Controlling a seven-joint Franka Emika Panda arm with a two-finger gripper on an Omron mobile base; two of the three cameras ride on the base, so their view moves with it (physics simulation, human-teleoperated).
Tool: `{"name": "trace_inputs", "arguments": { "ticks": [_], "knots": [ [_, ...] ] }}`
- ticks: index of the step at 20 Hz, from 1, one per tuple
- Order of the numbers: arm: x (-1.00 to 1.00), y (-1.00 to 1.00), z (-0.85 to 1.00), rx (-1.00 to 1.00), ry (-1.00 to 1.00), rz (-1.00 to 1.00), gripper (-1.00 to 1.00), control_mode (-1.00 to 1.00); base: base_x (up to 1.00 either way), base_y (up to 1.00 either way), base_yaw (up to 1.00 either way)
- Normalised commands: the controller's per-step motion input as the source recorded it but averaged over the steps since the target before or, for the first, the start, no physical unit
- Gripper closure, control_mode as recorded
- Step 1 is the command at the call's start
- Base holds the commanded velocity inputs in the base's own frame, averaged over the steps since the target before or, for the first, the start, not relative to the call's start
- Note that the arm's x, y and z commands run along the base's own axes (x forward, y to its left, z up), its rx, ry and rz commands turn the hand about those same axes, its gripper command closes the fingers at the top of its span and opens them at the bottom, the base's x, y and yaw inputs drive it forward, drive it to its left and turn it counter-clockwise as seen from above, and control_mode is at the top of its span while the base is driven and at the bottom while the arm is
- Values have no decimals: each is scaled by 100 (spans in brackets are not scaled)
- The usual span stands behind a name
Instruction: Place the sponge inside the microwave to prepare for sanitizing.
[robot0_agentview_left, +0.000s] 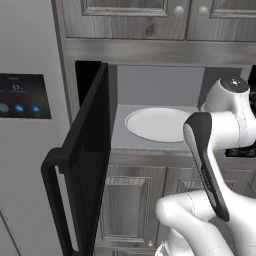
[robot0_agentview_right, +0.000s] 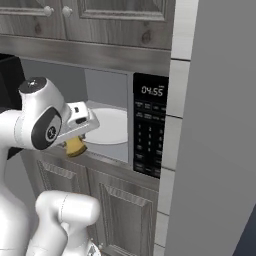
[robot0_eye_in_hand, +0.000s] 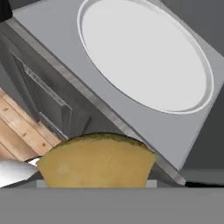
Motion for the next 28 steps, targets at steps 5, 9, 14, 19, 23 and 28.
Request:
{"name": "trace_inputs", "arguments": {
  "ticks": [5,9,14,19,23,28],
  "knots": [
    [13,1,6,0,-25,-6,100,-100,0,0,0],
    [51,-6,45,-2,2,0,100,-100,0,0,0],
    [53,-2,17,0,6,-1,100,-100,0,0,0],
    [39,4,-21,0,-12,-5,100,-100,0,0,0],
    [38,0,-37,0,-17,-7,100,-100,0,0,0],
    [66,-18,-8,3,3,3,100,-100,0,0,0]
  ]
}}
